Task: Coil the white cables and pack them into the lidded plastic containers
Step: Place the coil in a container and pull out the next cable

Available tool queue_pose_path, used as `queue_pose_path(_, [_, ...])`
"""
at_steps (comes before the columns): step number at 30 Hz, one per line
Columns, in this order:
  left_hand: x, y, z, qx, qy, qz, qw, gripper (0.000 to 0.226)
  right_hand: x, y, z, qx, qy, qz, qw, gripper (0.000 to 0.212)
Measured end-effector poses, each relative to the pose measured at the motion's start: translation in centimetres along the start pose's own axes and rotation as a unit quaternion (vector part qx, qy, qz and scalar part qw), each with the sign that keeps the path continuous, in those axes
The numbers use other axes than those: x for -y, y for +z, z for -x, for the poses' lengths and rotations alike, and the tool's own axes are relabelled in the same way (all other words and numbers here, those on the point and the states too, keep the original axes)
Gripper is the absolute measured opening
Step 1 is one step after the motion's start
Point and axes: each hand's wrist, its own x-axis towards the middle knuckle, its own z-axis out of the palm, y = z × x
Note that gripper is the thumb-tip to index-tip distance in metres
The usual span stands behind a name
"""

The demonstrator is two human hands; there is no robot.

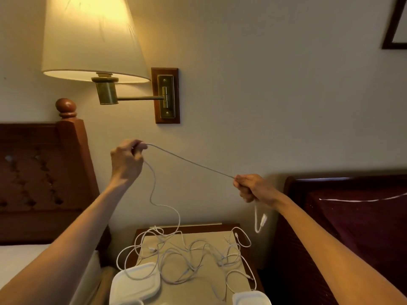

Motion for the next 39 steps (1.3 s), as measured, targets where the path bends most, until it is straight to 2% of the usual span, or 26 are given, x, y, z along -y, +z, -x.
queue_pose_path(2, [1.7,0.1,0.5,0.069,-0.03,-0.005,0.997,0.016,0.5,-0.3,0.2,-0.034,0.015,-0.057,0.998,0.036])
queue_pose_path(4, [2.4,1.1,1.7,0.208,-0.072,-0.068,0.973,0.022,2.5,0.0,0.0,-0.067,0.015,-0.071,0.995,0.035])
queue_pose_path(6, [1.8,2.1,2.9,0.317,-0.03,-0.15,0.936,0.04,4.9,1.0,-0.5,-0.092,0.0,-0.008,0.996,0.035])
queue_pose_path(7, [0.8,2.7,3.4,0.331,0.015,-0.138,0.933,0.048,6.1,1.6,-0.7,-0.099,-0.01,0.029,0.995,0.034])
queue_pose_path(9, [-2.3,3.5,4.6,0.323,0.072,-0.032,0.943,0.052,8.0,2.9,-1.2,-0.098,-0.027,0.068,0.992,0.035])
queue_pose_path(11, [-5.3,4.4,5.5,0.313,0.129,0.024,0.941,0.052,9.6,3.8,-1.5,-0.082,-0.041,0.076,0.993,0.035])
queue_pose_path(14, [-7.1,5.0,5.5,0.263,0.159,0.092,0.947,0.017,10.6,4.1,-1.0,-0.063,-0.045,0.06,0.995,0.036])
queue_pose_path(16, [-7.2,4.7,4.6,0.216,0.196,0.084,0.953,0.022,10.6,4.0,-0.1,-0.019,-0.036,0.028,0.999,0.036])
queue_pose_path(18, [-7.0,3.9,3.4,0.172,0.234,0.044,0.956,0.02,10.0,3.8,1.1,0.04,-0.007,-0.05,0.998,0.037])
queue_pose_path(22, [-5.5,2.0,1.1,0.102,0.21,-0.012,0.972,0.016,8.9,3.4,3.2,0.08,0.044,-0.241,0.966,0.044])
queue_pose_path(24, [-4.6,1.8,1.0,0.119,0.224,-0.024,0.967,0.013,8.9,3.2,3.7,0.062,0.045,-0.288,0.955,0.045])
queue_pose_path(28, [-2.9,2.2,3.3,0.185,0.243,0.057,0.951,0.033,9.5,2.1,3.6,0.003,0.031,-0.382,0.923,0.042])
queue_pose_path(31, [-0.2,2.7,6.5,0.193,0.229,0.088,0.95,0.031,9.6,0.1,3.6,-0.036,0.019,-0.429,0.902,0.04])
queue_pose_path(35, [1.2,3.0,9.5,0.191,0.176,0.081,0.962,0.037,9.3,-1.1,3.5,-0.083,0.007,-0.384,0.92,0.038])
queue_pose_path(37, [-1.3,2.6,10.2,0.25,0.222,0.031,0.942,0.042,9.4,-0.5,3.1,-0.092,-0.004,-0.343,0.935,0.035])
queue_pose_path(39, [-4.9,1.9,10.1,0.33,0.282,-0.024,0.901,0.04,9.9,0.7,2.8,-0.094,-0.024,-0.298,0.95,0.032])
